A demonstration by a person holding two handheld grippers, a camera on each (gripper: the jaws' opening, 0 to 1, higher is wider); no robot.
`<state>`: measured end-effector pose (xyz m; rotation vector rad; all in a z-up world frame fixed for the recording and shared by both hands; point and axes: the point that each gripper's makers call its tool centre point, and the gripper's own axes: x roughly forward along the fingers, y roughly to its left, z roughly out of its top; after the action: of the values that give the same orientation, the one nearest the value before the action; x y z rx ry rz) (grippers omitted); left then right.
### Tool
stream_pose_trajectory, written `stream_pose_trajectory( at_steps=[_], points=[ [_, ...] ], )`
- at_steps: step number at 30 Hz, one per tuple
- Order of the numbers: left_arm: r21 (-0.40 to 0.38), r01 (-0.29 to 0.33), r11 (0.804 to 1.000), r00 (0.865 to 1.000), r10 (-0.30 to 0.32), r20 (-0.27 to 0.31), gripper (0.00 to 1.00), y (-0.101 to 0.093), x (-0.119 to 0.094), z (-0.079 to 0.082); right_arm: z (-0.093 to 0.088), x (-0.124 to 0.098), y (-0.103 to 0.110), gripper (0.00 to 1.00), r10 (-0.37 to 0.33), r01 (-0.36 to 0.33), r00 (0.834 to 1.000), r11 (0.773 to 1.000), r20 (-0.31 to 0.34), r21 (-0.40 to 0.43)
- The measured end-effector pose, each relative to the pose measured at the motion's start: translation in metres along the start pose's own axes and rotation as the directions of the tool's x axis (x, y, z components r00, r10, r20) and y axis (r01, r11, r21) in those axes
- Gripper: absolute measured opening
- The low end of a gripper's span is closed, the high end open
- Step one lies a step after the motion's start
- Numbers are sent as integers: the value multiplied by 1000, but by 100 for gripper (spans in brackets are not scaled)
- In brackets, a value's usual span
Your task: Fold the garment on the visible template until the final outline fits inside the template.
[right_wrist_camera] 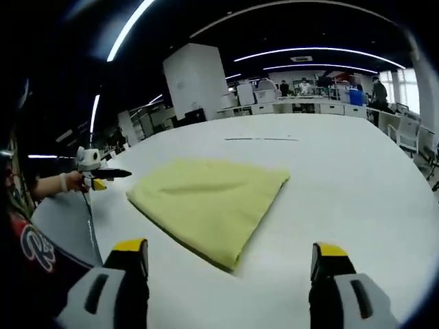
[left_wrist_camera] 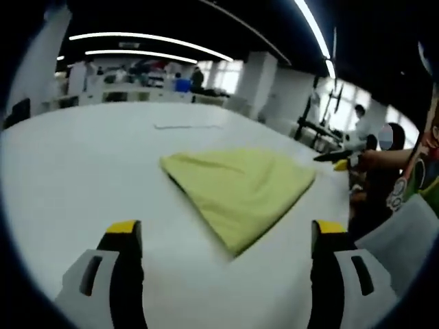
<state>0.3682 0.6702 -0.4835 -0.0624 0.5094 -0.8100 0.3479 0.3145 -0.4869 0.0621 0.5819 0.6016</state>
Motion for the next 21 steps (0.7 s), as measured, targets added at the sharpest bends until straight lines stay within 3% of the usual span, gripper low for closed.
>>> stream_pose_trajectory(
  at_steps=[2, 5, 8, 9, 12, 13, 15, 17, 21],
  points=[
    [18, -3, 1000, 1000, 3, -9, 99, 1, 1, 0, -2, 2, -1, 99, 0, 0, 1000, 1000, -8, 11],
    [-22, 11, 1000, 1000, -11, 0, 98, 1, 3, 0, -3, 8, -3, 97, -4, 5, 1000, 1000, -31, 27],
    [-97, 11, 995, 999, -6, 43, 96, 2, 5, 1, 14, 13, 3, 97, 8, -9, 999, 999, 33, 36],
    [-116, 13, 993, 1000, -10, 29, 95, 0, 6, 1, 19, 12, 6, 97, 0, -3, 998, 999, 64, 53],
    [-81, 10, 997, 999, -6, 49, 93, 2, 7, 9, 15, 9, 14, 95, 25, -30, 998, 996, 60, 79],
    [-132, 10, 991, 995, 3, 96, 94, 2, 6, 17, 13, 9, 14, 95, 25, -30, 998, 996, 60, 81],
    [-185, 41, 982, 991, -17, 131, 93, -1, 5, 21, 10, 10, 11, 94, 6, -12, 998, 995, 57, 103],
    [-223, 52, 973, 988, -18, 152, 93, -1, 5, 22, 11, 10, 14, 93, 5, -15, 997, 992, 82, 125],
    [-224, 57, 973, 989, -24, 148, 92, -2, 7, 20, 9, 9, 17, 93, 2, -17, 995, 987, 97, 157]
  ],
)
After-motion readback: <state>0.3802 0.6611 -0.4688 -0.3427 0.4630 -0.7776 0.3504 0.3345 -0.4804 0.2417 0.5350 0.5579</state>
